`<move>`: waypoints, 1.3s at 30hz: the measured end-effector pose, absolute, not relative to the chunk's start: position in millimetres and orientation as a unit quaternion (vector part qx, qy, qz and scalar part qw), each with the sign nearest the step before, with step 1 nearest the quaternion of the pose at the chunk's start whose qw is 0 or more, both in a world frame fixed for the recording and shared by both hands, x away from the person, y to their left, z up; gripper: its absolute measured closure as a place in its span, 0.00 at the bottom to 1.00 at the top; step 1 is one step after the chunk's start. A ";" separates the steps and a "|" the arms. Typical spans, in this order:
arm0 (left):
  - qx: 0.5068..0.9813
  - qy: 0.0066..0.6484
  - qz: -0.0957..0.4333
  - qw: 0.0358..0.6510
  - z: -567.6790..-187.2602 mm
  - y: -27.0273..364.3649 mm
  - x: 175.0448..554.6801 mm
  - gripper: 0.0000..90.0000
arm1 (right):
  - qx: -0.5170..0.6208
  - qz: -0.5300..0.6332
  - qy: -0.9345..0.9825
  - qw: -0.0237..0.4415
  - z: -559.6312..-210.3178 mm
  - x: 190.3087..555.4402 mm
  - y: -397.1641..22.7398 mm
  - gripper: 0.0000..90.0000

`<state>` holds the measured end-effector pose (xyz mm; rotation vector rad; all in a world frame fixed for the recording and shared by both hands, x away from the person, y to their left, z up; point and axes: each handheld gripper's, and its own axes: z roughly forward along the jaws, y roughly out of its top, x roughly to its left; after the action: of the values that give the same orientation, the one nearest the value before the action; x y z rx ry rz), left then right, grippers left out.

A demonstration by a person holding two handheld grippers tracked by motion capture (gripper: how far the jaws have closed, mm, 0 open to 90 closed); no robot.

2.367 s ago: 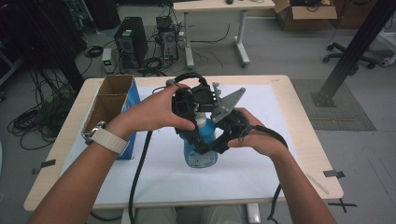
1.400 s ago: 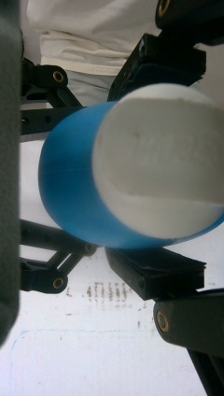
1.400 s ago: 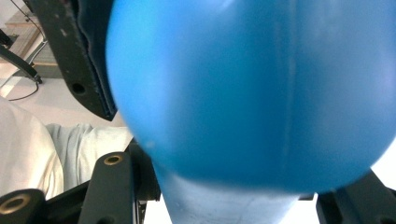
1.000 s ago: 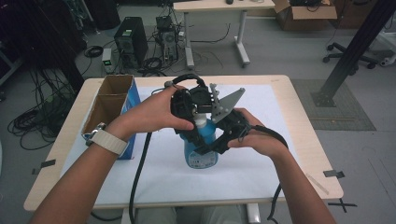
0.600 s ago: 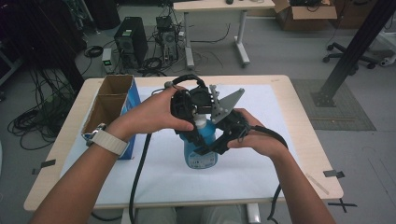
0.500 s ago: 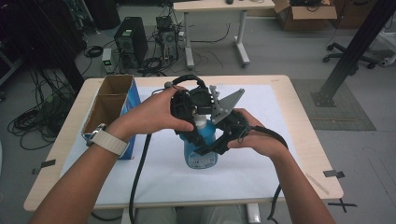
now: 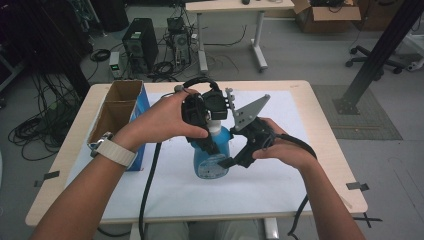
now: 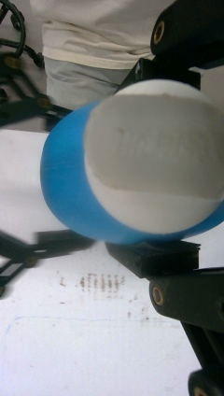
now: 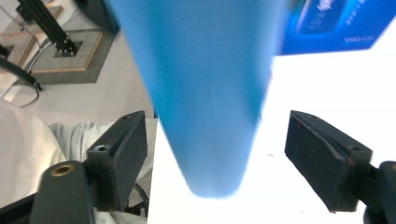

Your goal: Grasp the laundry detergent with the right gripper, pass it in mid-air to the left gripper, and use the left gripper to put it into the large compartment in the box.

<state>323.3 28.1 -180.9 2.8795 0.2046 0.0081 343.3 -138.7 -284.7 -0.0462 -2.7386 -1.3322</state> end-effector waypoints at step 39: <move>0.912 0.397 0.063 0.085 -111.1 92.2 352.5 0.42 | -0.186 -0.300 -0.935 -0.024 -260.4 348.7 -255.7 0.04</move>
<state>352.5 92.2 -111.1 2.7190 1.1850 0.1866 348.7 -255.7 -260.4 -0.5946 -2.9841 -0.9566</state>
